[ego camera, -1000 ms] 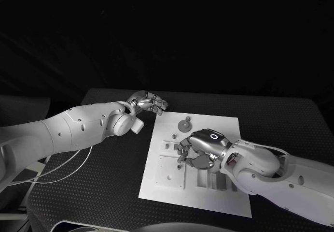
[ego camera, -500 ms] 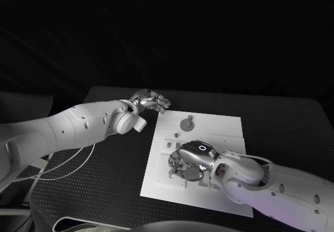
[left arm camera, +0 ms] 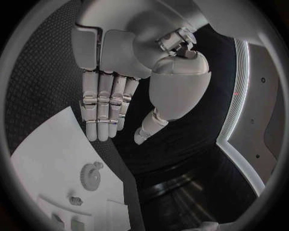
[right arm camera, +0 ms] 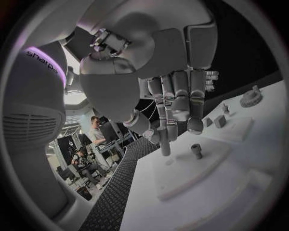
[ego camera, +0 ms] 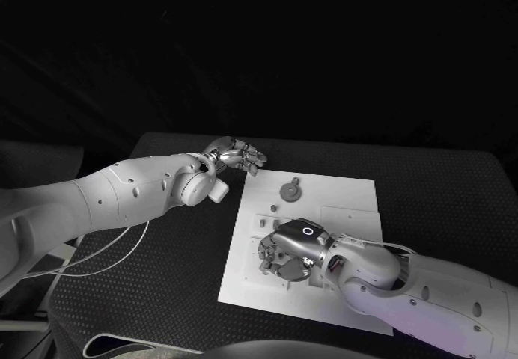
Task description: Assemble the parts on the task board
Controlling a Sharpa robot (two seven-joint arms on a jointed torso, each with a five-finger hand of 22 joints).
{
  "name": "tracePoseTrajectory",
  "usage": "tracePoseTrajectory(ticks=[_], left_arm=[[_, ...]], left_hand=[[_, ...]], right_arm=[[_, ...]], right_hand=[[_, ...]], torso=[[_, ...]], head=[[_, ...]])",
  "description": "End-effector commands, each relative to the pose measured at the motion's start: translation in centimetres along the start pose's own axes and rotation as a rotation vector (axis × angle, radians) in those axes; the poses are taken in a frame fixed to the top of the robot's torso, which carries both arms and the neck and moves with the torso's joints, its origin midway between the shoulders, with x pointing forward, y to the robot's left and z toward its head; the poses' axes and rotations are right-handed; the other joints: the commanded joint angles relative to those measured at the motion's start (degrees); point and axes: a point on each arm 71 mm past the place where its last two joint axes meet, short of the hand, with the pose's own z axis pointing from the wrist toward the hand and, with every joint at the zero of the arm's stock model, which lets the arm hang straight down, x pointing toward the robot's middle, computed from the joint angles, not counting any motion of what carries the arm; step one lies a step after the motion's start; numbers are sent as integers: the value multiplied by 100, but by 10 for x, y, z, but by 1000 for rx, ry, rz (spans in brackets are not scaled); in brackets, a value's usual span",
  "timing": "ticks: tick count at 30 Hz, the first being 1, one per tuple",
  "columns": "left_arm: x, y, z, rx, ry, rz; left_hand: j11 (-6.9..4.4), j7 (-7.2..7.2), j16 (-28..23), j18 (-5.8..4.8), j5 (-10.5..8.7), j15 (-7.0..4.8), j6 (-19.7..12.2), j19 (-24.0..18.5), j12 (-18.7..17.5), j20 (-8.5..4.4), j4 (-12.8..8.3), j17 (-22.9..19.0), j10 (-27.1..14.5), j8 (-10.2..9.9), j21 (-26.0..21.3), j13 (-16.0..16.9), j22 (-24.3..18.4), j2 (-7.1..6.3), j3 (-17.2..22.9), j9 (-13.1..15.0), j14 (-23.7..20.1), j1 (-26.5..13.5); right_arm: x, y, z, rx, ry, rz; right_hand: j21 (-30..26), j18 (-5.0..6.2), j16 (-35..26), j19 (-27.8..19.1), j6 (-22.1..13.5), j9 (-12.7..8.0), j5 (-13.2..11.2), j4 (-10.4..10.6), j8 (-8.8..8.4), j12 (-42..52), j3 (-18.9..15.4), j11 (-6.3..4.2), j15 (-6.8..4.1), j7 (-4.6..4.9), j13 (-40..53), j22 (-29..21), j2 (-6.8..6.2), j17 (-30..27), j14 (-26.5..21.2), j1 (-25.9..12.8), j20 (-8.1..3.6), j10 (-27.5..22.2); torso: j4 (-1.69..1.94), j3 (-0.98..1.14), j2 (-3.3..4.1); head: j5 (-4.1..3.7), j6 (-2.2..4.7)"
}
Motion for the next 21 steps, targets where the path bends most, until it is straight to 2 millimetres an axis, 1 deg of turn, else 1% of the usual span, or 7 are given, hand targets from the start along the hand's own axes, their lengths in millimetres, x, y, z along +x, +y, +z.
tracePoseTrajectory(ticks=[1,7,17,21], left_arm=[[2,-2,1,14,15,-10],[2,-2,1,14,14,-10],[1,-2,0,13,14,-10],[1,-2,0,13,14,-10]], left_hand=[[-9,-12,-36,112,-2,7,-37,32,37,-6,0,6,-13,29,-31,-8,-7,37,-30,-5,50,3],[-9,-12,-40,112,-2,7,-38,32,37,-6,1,11,-14,30,-33,-8,-7,37,-32,-7,50,1],[-8,-11,-47,111,-2,8,-40,32,36,-6,0,18,-15,31,-36,-9,-6,37,-33,-9,50,0],[-8,-11,-49,111,-2,8,-41,32,36,-6,0,20,-15,31,-37,-9,-6,37,-34,-10,50,0]], right_arm=[[4,2,1,-7,27,-41],[9,2,1,-8,58,-43],[11,-2,0,11,65,-79],[11,-2,0,14,65,-86]], right_hand=[[37,243,-31,-2,44,33,19,15,17,11,-2,-7,-44,12,8,96,97,3,-4,151,-52,3],[37,243,-31,-2,44,36,19,17,17,10,-4,-7,-44,12,12,96,95,5,-4,152,-52,3],[38,243,-30,-3,46,41,19,16,18,9,-7,-7,-44,12,21,97,91,7,-3,155,-53,5],[38,243,-30,-3,48,44,19,16,20,10,-8,-8,-45,11,25,97,89,8,-3,157,-53,7]], torso=[[2,1,1],[-4,0,-2],[-3,-3,-2],[-5,0,0]], head=[[3,-8],[5,-27],[-4,-29],[-10,-29]])
